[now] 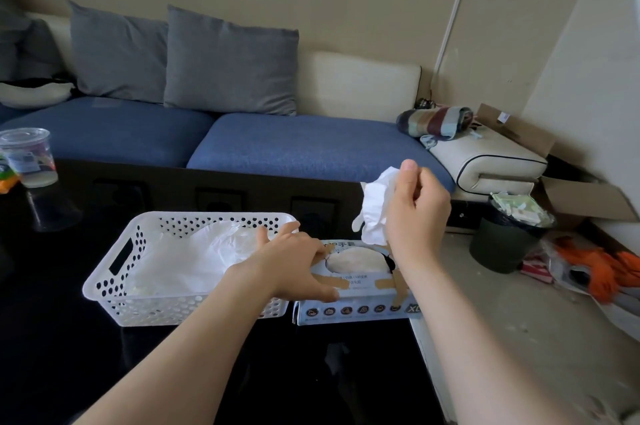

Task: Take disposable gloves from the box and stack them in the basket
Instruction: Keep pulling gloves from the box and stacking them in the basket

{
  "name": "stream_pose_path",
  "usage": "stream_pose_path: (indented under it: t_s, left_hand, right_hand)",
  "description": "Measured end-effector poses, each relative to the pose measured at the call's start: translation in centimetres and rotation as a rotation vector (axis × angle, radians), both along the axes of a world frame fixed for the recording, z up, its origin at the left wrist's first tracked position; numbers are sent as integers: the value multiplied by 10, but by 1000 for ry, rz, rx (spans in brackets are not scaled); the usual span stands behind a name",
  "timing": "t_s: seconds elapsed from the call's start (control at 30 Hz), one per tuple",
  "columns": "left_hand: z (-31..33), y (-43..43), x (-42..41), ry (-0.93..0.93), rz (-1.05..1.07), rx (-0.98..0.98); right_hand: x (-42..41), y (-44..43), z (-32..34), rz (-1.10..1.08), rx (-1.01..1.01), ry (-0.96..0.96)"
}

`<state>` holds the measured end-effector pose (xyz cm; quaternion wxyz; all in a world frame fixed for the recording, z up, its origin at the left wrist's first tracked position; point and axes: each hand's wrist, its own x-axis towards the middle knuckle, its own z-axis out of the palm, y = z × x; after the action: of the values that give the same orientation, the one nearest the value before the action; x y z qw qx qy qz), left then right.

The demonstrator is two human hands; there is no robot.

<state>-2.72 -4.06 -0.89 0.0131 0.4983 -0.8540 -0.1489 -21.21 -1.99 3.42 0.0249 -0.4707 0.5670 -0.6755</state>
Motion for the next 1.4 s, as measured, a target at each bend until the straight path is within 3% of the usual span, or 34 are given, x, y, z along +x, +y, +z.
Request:
stream_pose_path:
  t_s: [0.17,0.3,0.37,0.5,0.63,0.9,1.03,1.17,1.27,1.4]
  left_hand:
    - [8,4,-3,252,47,-76]
    - [21,6,-1,735,41,-40]
    - [25,7,3,883,78,-54]
    - [35,6,17,1035,167,-21]
    - [40,12,31,1003,148,34]
    - [45,18,44,903,117,-224]
    - [55,25,53,1012,202,-193]
    - [65,34,62,1152,228,-82]
    - [70,39,69,1139,215,-70]
    - [73,42,77,1127,171,-21]
  right_hand:
    - [15,9,10,127,184,-175]
    - [25,8,19,228,367,-678]
    - [27,8,22,306,395,-926]
    - [32,8,20,342,423,-1078]
    - [40,8,16,457,465,-1177]
    - [59,30,30,618,514,-1242]
    - [63,42,38,627,659,-1162]
    - [63,43,37,458,830,-801]
    - [68,48,43,346,775,-375]
    - [83,58,50,656,555,-39]
